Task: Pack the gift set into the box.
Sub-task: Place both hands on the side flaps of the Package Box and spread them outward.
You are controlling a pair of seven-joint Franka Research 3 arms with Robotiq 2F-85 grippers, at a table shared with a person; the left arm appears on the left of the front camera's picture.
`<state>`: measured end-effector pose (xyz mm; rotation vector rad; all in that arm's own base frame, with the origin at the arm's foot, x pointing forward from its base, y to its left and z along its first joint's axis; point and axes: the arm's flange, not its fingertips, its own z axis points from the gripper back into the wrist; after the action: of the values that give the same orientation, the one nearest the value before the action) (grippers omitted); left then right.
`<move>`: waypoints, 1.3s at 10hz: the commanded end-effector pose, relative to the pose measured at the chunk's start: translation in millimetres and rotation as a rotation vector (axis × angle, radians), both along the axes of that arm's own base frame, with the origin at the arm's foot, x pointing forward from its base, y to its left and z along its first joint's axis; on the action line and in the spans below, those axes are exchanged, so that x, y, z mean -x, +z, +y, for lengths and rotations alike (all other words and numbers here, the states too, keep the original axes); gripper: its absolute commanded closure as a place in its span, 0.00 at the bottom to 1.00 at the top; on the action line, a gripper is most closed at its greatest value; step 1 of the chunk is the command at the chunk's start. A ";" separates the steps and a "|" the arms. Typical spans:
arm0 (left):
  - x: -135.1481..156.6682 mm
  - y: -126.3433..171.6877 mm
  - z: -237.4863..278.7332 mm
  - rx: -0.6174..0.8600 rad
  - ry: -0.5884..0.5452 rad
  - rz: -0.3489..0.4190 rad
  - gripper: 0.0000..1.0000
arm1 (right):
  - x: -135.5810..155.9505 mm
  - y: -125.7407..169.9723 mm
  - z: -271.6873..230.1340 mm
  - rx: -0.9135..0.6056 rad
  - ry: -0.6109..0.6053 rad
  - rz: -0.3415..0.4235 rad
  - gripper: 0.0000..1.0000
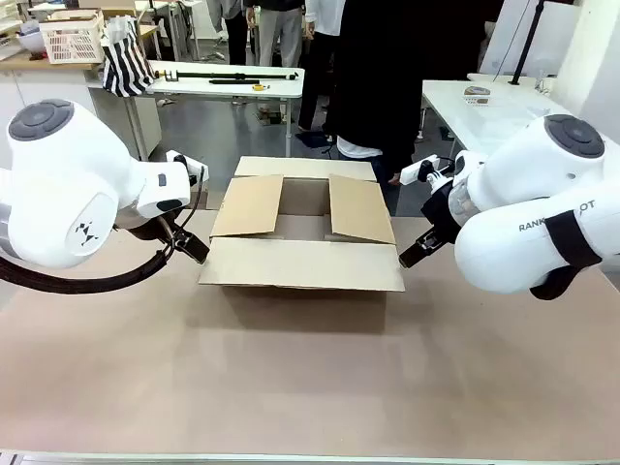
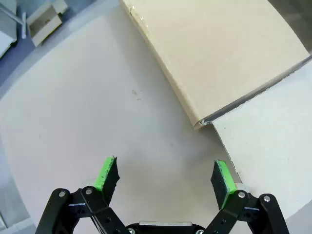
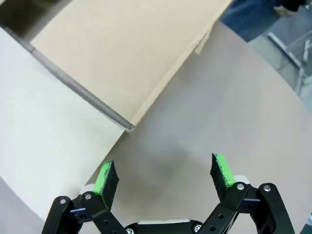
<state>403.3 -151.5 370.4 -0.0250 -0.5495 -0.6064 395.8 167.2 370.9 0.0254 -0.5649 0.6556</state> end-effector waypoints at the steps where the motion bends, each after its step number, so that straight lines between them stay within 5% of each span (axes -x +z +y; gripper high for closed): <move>1: 0.0 0.2 0.0 0.000 0.000 0.000 0.00 | 0.0 0.1 0.0 0.000 0.000 0.000 0.00; 13: 0.0 0.0 0.0 0.000 0.000 0.000 0.00 | 0.0 0.0 0.1 0.000 0.000 0.000 0.00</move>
<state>403.3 -151.5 370.4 -0.0250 -0.5495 -0.6065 395.7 167.3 370.9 0.0250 -0.5648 0.6561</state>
